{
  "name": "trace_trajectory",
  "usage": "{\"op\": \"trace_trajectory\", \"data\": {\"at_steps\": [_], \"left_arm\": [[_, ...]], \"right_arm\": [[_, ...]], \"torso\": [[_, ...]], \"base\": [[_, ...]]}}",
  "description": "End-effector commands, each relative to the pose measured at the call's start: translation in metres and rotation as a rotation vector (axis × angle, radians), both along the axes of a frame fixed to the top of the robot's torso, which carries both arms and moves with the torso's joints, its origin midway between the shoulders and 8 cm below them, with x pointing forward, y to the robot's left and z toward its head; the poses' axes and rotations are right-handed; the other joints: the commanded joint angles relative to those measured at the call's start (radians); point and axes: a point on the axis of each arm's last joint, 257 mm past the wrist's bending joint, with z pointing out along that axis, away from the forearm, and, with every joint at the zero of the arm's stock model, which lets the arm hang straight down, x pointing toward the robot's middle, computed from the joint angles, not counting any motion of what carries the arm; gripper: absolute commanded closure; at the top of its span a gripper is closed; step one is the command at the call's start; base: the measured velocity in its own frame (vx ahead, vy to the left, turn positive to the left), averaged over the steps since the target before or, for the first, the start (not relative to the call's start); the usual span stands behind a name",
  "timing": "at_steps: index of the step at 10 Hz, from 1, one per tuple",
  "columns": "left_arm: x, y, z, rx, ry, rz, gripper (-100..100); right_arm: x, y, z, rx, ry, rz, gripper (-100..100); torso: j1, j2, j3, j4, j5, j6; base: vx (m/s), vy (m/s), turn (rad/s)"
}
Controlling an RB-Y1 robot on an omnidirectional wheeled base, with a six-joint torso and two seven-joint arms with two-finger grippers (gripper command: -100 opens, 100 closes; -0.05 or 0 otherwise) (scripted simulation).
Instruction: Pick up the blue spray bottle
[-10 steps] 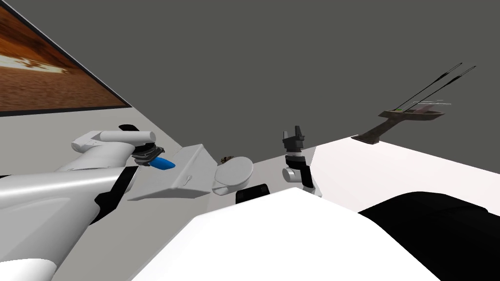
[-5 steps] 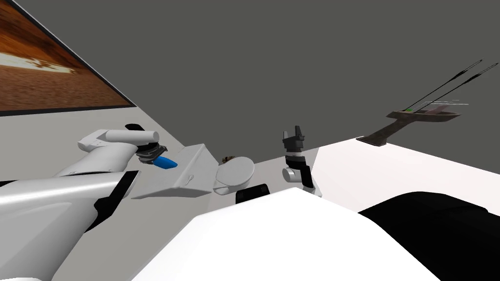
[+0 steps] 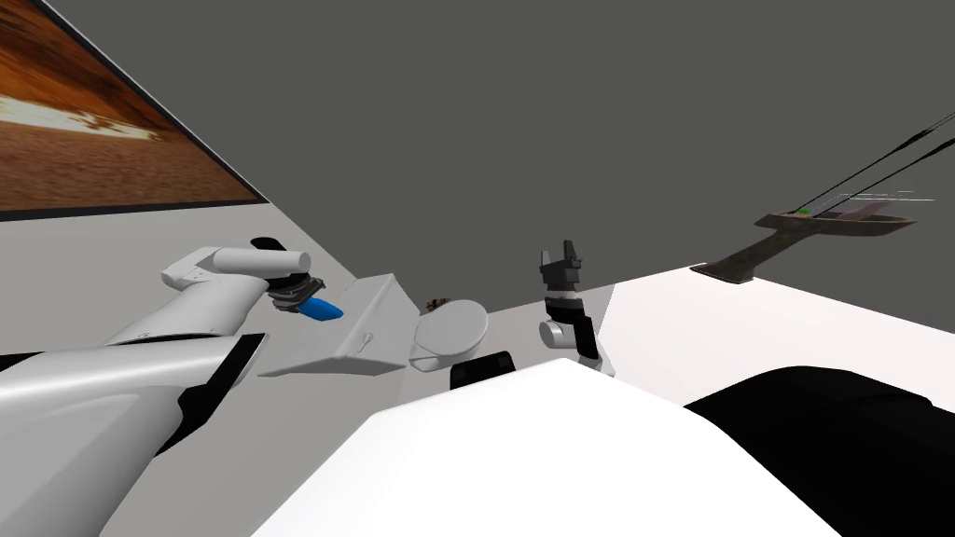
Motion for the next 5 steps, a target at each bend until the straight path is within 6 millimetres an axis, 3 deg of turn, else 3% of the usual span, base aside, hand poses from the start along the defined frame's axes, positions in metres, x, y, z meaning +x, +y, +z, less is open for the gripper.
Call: {"op": "trace_trajectory", "data": {"at_steps": [1,3,5], "left_arm": [[-0.005,-0.005,-0.007,-0.009,0.013,0.007,-100],[0.005,-0.012,0.0,0.002,-0.003,-0.022,-100],[0.002,-0.027,-0.011,-0.007,0.013,-0.034,-100]], "right_arm": [[0.0,0.0,0.0,0.0,0.0,0.0,0],[0.0,0.0,0.0,0.0,0.0,0.0,0],[0.0,0.0,0.0,0.0,0.0,0.0,0]], "torso": [[0.0,0.0,0.0,0.0,0.0,0.0],[0.0,0.0,0.0,0.0,0.0,0.0],[0.0,0.0,0.0,0.0,0.0,0.0]], "base": [[0.03,0.018,0.062],[0.02,0.011,0.02],[0.033,0.022,0.095]]}}
